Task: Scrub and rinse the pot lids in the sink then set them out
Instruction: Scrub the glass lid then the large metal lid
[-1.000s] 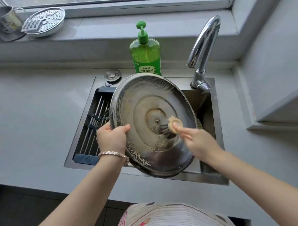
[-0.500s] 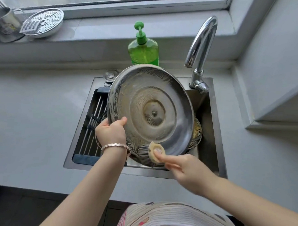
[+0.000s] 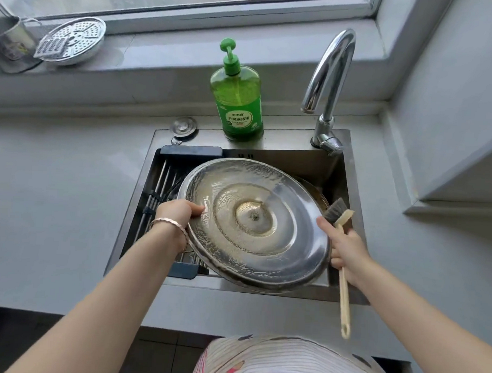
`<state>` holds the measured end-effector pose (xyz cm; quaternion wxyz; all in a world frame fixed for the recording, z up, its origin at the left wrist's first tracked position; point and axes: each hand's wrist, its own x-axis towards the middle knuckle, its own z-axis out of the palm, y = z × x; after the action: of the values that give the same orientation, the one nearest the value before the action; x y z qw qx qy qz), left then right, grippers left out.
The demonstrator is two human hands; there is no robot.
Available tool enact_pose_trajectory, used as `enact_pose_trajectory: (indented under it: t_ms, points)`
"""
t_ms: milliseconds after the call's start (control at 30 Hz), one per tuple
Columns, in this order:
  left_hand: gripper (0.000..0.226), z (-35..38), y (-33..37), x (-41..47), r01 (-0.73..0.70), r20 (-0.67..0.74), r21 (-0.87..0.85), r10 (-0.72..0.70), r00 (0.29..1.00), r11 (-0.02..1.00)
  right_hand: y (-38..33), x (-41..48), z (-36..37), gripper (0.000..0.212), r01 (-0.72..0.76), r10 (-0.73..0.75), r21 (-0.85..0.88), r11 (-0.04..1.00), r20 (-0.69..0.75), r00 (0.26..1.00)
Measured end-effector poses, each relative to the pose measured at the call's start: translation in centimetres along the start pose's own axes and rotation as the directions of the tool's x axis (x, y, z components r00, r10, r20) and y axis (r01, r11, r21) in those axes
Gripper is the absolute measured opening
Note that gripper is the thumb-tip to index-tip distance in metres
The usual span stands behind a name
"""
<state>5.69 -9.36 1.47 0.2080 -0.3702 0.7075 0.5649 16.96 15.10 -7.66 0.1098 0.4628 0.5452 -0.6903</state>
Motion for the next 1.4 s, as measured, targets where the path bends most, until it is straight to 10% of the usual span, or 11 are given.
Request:
enact_pose_trajectory:
  t_ms: [400,533,633,767,900,1033,1200,1300,1400]
  points:
    - [0.02,3.2,-2.4,-3.3,0.033,0.299,-0.152,0.014,0.954,0.988,0.5,-0.5,3.4,0.022,-0.159,0.126,0.368,0.916,0.113,0.986]
    - [0.026,2.6,-4.1,-3.3,0.022,0.32,-0.209,0.047,0.946,0.978,-1.2,-1.7,1.3,0.019,0.096,-0.098,-0.231,0.968,0.002,0.995]
    - [0.026,1.6,-4.7,-3.3,-0.04,0.313,-0.216,0.108,0.943,0.976,-2.5,-2.2,-0.6,0.053,0.251,-0.375,-0.821,0.513,0.049,0.926]
    - [0.031,1.9,-4.8,-4.5,-0.14,0.338,-0.162,0.189,0.922,0.977,-3.2,-4.5,1.7,0.045,0.452,-0.382,-0.857,0.25,0.341,0.859]
    - [0.037,2.2,-4.7,-4.9,-0.183,0.318,-0.178,0.233,0.919,0.967,-1.9,-7.2,3.9,0.042,0.659,-0.334,-0.702,0.27,0.574,0.748]
    - [0.038,2.1,-4.5,-5.3,-0.202,0.335,-0.203,0.262,0.905,0.958,-3.4,-3.1,1.7,0.044,0.468,-0.39,-0.847,0.252,0.354,0.85]
    - [0.048,2.1,-4.3,-4.8,-0.207,0.324,-0.227,0.274,0.905,0.952,-0.9,-6.3,2.7,0.044,0.666,-0.349,-0.696,0.268,0.575,0.74]
    - [0.048,2.1,-4.3,-4.9,-0.238,0.31,-0.251,0.311,0.898,0.938,-1.7,-3.7,0.8,0.04,0.514,-0.342,-0.812,0.277,0.416,0.843]
    - [0.052,2.6,-4.4,-4.5,-0.272,0.276,-0.252,0.338,0.899,0.929,-0.8,-5.6,2.0,0.038,0.615,-0.319,-0.708,0.348,0.528,0.787]
